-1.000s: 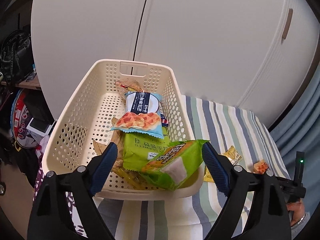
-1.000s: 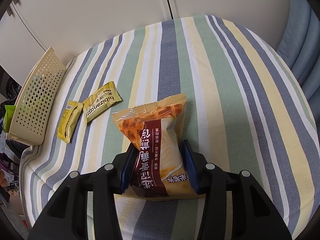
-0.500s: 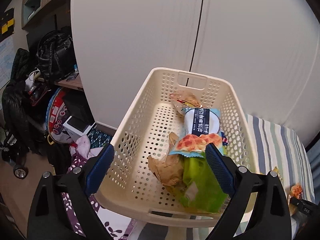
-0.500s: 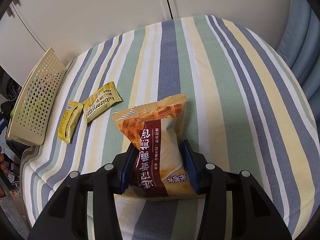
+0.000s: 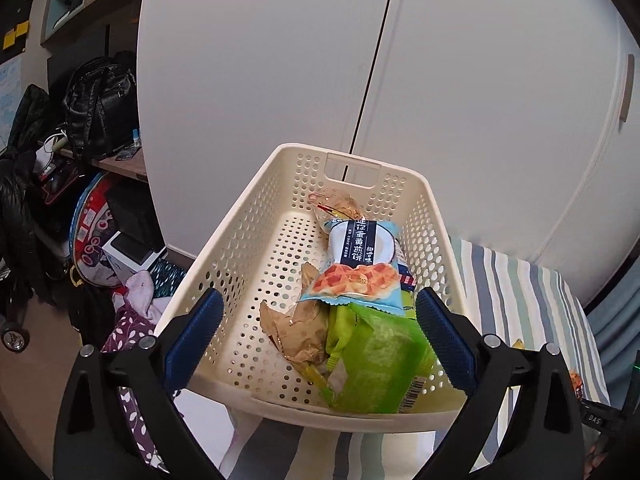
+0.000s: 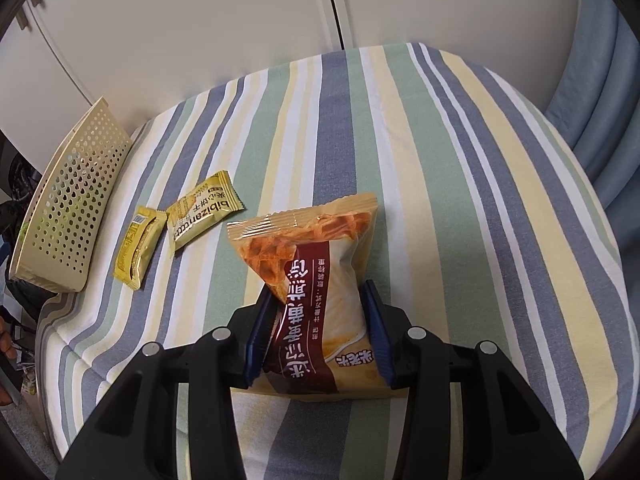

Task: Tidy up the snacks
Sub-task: 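Carry the orange-and-white pastry bag in the right tool into the basket and release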

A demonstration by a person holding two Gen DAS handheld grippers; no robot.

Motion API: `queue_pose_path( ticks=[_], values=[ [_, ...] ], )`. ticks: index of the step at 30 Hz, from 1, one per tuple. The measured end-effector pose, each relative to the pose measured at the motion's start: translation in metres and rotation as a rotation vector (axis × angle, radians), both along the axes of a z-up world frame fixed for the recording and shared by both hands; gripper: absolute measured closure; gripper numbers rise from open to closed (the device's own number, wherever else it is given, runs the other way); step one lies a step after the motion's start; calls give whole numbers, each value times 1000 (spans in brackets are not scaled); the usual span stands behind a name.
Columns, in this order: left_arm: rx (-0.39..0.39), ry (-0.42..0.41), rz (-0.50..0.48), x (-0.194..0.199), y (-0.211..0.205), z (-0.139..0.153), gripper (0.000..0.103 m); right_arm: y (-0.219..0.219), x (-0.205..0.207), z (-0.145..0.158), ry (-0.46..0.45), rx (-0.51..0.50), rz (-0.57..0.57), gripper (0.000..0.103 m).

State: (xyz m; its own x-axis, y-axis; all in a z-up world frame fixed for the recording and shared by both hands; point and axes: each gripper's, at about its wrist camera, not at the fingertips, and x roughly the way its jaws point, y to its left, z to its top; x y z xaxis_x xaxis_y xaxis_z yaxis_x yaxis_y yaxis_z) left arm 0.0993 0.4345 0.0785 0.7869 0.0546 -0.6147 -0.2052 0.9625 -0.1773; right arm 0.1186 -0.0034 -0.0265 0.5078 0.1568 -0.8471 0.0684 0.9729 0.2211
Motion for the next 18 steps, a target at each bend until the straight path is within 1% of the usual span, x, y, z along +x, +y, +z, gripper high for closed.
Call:
queue_pose_path(
  ticks=[5, 9, 14, 18],
  values=[
    [-3, -21, 11, -4, 1, 4, 5, 6, -1, 19, -41, 16, -7, 60],
    [15, -25, 51, -6, 7, 6, 5, 30, 7, 41, -85, 37, 36, 60],
    [19, -35, 104, -10, 21, 8, 5, 80, 25, 77, -142, 80, 136, 60],
    [26, -46, 153, -14, 33, 10, 5, 135, 42, 104, -186, 100, 249, 60]
  ],
)
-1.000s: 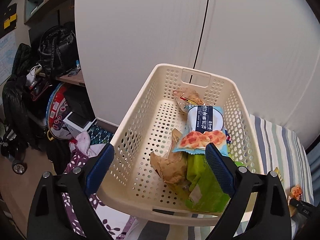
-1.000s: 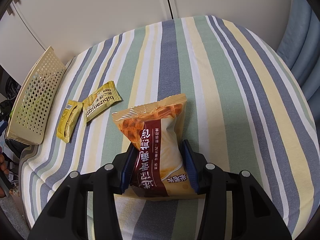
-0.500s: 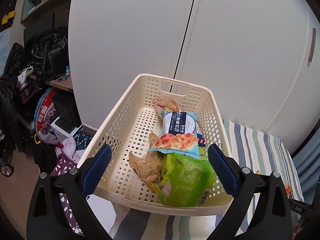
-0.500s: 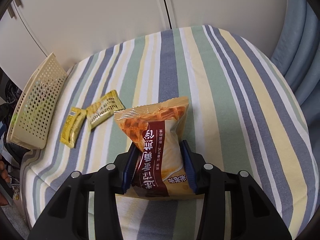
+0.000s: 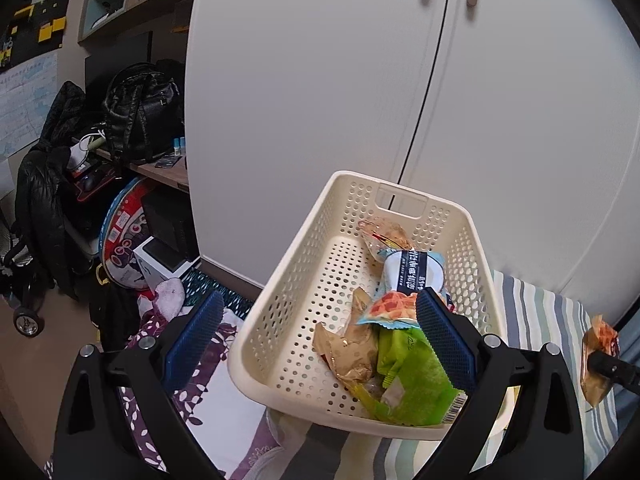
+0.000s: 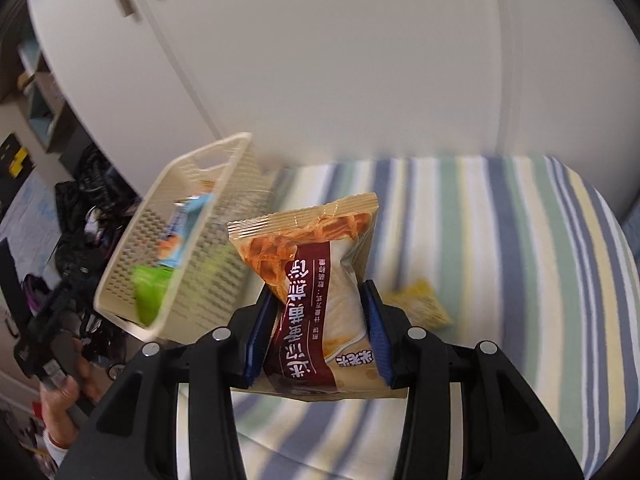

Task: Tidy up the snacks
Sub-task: 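Carry the orange-and-white pastry bag in the right tool into the basket and release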

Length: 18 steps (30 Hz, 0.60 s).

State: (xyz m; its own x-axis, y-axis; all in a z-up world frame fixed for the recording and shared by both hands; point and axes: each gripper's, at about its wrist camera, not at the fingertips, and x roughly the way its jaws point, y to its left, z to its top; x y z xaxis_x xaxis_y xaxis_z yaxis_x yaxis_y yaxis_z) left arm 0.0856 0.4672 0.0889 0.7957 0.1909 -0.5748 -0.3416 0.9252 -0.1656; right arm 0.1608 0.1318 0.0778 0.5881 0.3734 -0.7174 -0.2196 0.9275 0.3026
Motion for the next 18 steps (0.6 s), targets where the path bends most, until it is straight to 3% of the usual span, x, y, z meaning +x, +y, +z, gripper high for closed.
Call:
queue_pose_path(
  ticks=[6, 18],
  values=[
    [-3, -15, 50, -7, 16, 5, 5, 74, 14, 21, -31, 16, 120, 60],
    [-71, -55, 143, -22, 49, 10, 5, 194, 51, 20, 14, -1, 241, 60]
  ],
)
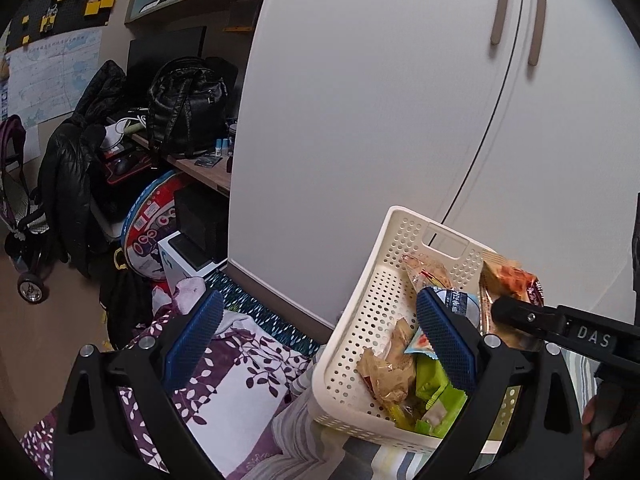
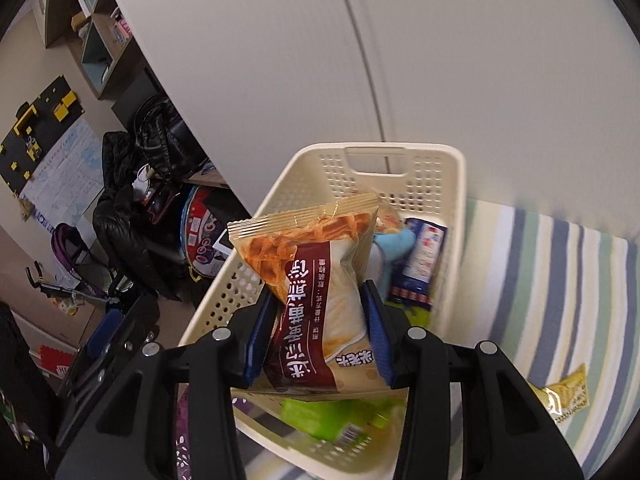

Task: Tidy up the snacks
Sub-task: 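Carry the orange-and-white pastry bag in the right tool into the basket and release, then withdraw both tools from the basket back over the yellow biscuit packets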

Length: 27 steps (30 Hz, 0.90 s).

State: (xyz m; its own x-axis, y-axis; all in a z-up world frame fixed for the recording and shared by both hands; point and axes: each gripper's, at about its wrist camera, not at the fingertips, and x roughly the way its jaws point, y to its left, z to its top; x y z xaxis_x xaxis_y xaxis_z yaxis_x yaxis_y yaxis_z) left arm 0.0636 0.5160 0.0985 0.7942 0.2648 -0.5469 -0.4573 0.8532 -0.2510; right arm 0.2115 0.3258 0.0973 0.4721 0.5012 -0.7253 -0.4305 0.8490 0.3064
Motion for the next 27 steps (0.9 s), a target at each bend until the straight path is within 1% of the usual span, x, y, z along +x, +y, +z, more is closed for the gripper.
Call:
queue_pose_path(
  ticks=[3, 7, 10, 17, 27],
  values=[
    [-3, -1, 22, -1, 6, -1, 5, 19, 5, -3, 20, 2, 14, 59],
    [-18, -8, 37, -3, 11, -1, 5, 28, 9, -8, 57, 40, 20, 51],
    [-23, -10, 38, -4, 12, -2, 5, 30, 4, -9, 50, 38, 33, 50],
    [-20, -11, 14, -2, 5, -1, 5, 8, -5, -12, 43, 35, 3, 50],
    [11, -21, -49, 1, -17, 3, 5, -30, -15, -8, -5, 19, -48, 50]
  ],
)
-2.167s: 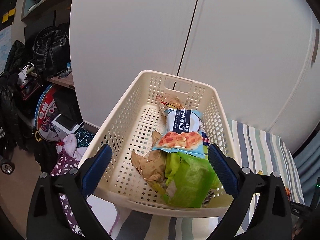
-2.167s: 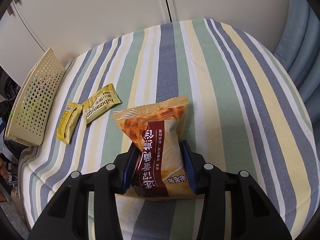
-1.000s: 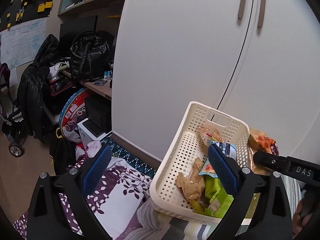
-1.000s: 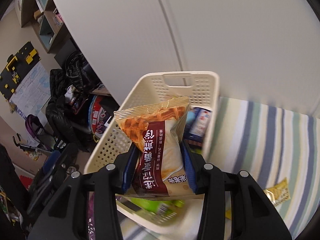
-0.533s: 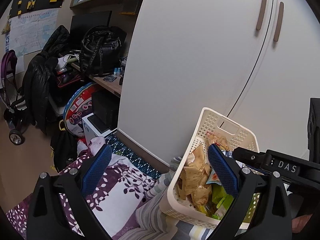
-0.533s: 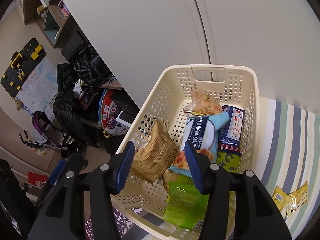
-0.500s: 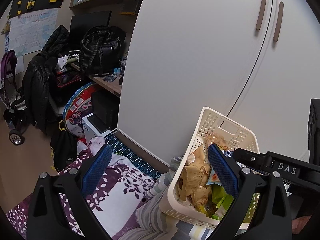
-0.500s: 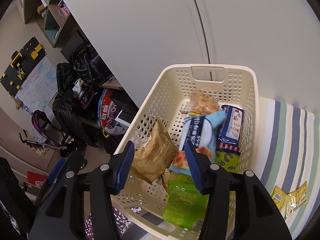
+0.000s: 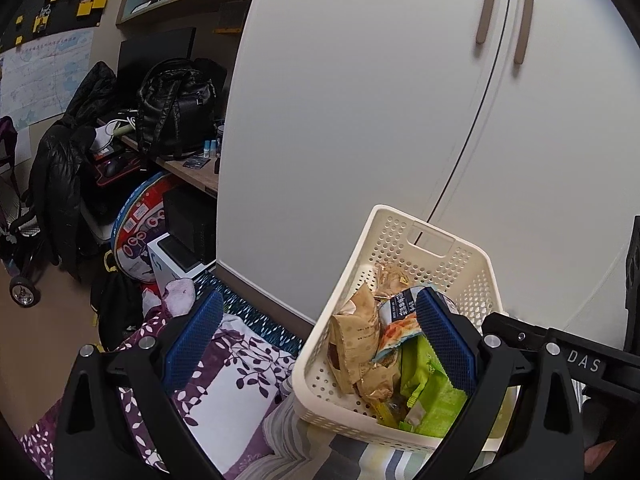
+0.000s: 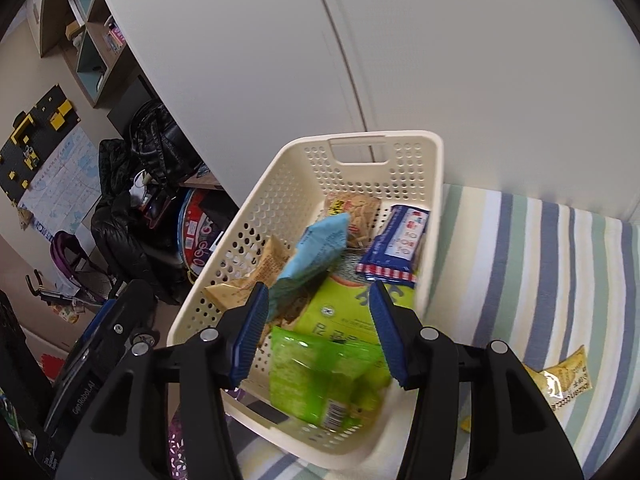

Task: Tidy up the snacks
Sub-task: 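Withdraw both tools from the basket back over the yellow biscuit packets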

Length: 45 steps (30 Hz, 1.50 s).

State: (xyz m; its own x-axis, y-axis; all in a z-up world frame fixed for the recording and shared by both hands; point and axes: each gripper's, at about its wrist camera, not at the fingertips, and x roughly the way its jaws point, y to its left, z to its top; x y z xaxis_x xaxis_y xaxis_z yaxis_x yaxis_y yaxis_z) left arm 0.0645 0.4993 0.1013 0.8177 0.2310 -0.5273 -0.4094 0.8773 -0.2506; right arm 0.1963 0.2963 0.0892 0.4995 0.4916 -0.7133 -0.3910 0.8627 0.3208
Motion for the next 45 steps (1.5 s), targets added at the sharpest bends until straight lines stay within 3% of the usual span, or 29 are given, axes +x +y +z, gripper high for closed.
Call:
queue_pose_path(
  ticks=[12, 22, 27, 35, 45],
  values=[
    [57, -10, -95, 4, -35, 4, 5, -94, -11, -8, -3, 14, -183, 50],
    [112, -24, -181, 3, -69, 9, 5, -167, -23, -49, 112, 15, -330, 50],
    [132, -25, -214, 3, -79, 10, 5, -186, -26, -68, 166, 19, -379, 50],
    [149, -31, -245, 1, -91, 11, 5, -203, -18, -98, 274, 105, -416, 50],
    [148, -38, -254, -2, -93, 13, 5, -218, -4, -113, 311, 96, -480, 50]
  ],
)
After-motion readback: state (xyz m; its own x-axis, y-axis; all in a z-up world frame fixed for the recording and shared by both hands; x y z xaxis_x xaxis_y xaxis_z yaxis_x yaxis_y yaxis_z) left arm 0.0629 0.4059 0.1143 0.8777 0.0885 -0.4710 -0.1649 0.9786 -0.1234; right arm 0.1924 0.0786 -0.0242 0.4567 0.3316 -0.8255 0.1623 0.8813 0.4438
